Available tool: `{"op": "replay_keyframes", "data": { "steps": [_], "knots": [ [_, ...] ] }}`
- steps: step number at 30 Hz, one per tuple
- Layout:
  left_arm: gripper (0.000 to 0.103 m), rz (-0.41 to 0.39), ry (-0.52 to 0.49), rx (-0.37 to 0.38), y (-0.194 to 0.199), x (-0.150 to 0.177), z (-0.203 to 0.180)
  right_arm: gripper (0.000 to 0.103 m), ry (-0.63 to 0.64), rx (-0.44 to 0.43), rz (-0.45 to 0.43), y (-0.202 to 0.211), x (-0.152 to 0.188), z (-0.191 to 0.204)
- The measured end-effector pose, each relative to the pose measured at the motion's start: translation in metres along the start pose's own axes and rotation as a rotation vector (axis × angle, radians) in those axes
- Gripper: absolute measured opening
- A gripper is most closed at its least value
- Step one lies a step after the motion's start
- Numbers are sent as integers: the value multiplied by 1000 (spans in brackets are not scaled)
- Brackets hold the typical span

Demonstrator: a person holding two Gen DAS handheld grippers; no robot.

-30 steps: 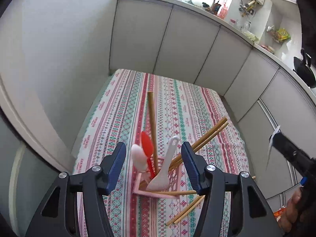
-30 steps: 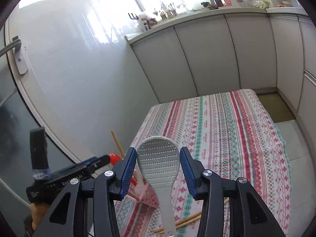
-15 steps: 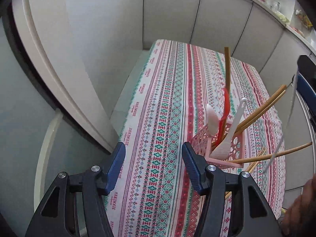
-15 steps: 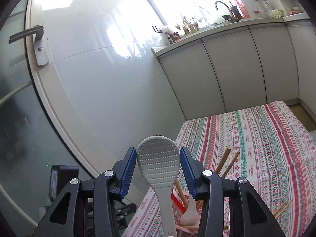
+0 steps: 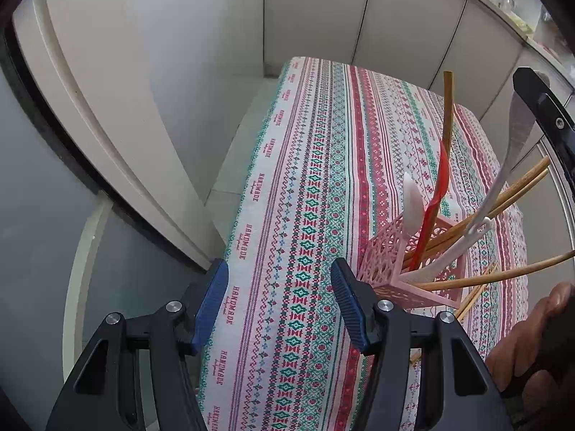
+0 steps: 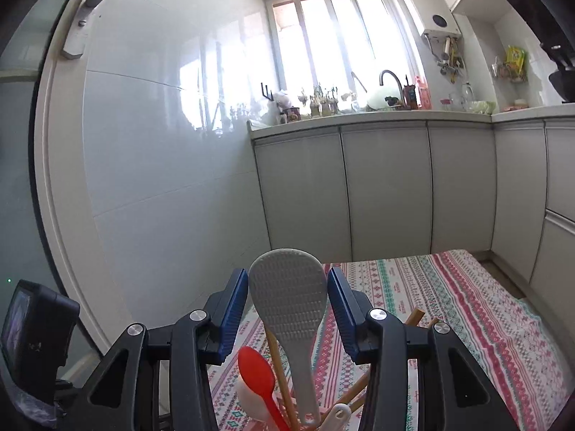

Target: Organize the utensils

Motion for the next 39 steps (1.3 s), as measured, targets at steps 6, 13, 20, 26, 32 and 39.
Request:
{"op": "replay_keyframes", "data": {
  "steps": [6,13,20,26,32,39],
  "knots": [
    [62,12,3,2,0,0,0,48,-25,-41,28,3,0,-4],
    [62,23,4,5,-2,0,-1,49,-54,-68,79,11,-4,-18],
    [62,43,-12,41,-3,4,-8,58,-40,-98,133,40,-25,-42],
    [62,67,-5,77,-4,8,-12,59,-103,-128,291,48,-39,-88],
    [62,50,13,74,0,6,-8,58,-74,-152,690,13,-49,-118],
    [62,50,38,90,0,3,-2,45,-453,-308,962,-45,-8,-192]
  ]
}}
Point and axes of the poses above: each gripper's, at about its wrist camera, not at the fingertips, and y roughly against the way its jaws point, z to its left, x to its underside, the point moved 4 cm from there along -y, roughly the way its jaws point, and after that the axes turned 10 degrees about z, right-handed, at the moved point
